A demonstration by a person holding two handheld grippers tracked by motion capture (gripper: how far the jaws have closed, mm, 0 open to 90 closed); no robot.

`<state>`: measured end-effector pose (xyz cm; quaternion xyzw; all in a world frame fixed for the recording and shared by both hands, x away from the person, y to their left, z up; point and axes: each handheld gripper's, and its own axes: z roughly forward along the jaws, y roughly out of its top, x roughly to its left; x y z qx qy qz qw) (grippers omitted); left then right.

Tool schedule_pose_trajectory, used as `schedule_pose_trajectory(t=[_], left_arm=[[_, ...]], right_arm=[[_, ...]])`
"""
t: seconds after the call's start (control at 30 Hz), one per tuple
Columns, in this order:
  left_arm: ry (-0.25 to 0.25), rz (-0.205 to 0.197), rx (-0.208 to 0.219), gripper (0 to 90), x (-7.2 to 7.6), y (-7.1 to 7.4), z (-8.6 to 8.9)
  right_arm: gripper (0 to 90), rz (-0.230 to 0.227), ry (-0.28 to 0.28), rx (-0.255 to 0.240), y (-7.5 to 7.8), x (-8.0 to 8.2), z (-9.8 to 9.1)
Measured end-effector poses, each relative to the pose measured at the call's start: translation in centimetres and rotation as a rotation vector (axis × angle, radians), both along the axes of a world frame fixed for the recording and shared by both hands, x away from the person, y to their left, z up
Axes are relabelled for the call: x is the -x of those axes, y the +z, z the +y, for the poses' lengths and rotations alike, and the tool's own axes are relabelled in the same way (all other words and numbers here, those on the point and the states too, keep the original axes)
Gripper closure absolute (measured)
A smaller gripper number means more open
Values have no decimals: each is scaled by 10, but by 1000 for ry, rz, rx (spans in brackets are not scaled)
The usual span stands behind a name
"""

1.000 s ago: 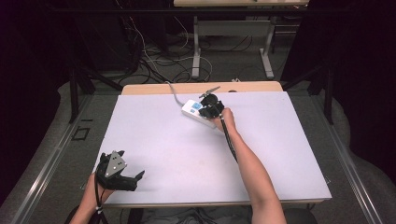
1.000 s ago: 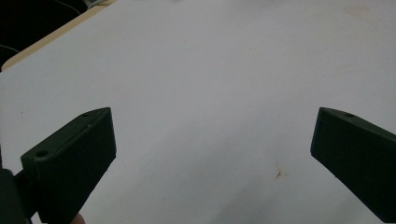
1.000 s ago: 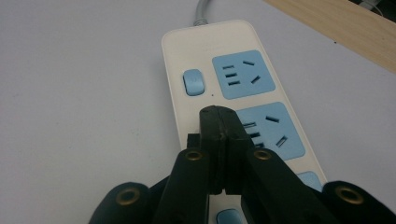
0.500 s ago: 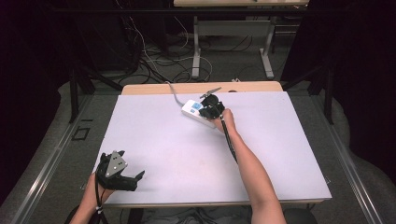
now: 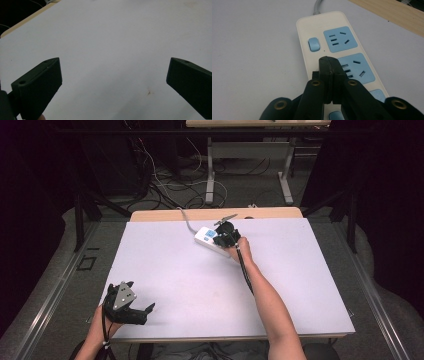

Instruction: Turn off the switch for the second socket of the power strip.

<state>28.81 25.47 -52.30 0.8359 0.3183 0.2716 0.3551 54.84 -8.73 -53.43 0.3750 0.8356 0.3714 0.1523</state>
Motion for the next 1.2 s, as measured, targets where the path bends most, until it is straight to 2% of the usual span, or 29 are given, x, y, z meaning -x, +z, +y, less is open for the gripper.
schedule_pose_trajectory(t=[0.03,0.07,0.1,0.13,0.17,0.23,0.73,1.03,1.07,1.2], left_arm=[[0,0,0,0,0,0,0],[-2,2,-8,0,0,0,0],[-6,2,-13,0,0,1,1],[-6,4,-17,0,0,1,1],[-6,5,-15,0,0,0,0],[-5,7,-15,0,0,0,0],[-4,7,-17,0,-1,0,-1],[-5,5,-16,0,-1,0,-1],[-5,5,-16,0,-1,0,-1],[-5,3,-13,0,-1,0,-1]], right_arm=[[900,10,-7,-3,0,1,0],[900,-1,-6,-14,-1,0,0],[900,16,-6,2,1,1,-1],[900,-14,-9,-31,-2,0,0],[900,6,-13,-9,0,1,0],[900,13,-25,-17,-1,2,1],[900,10,-27,-20,-2,1,-1],[900,1,-33,-48,-4,1,0],[900,11,-33,-34,-3,1,-1],[900,10,-35,-33,-3,1,-1]])
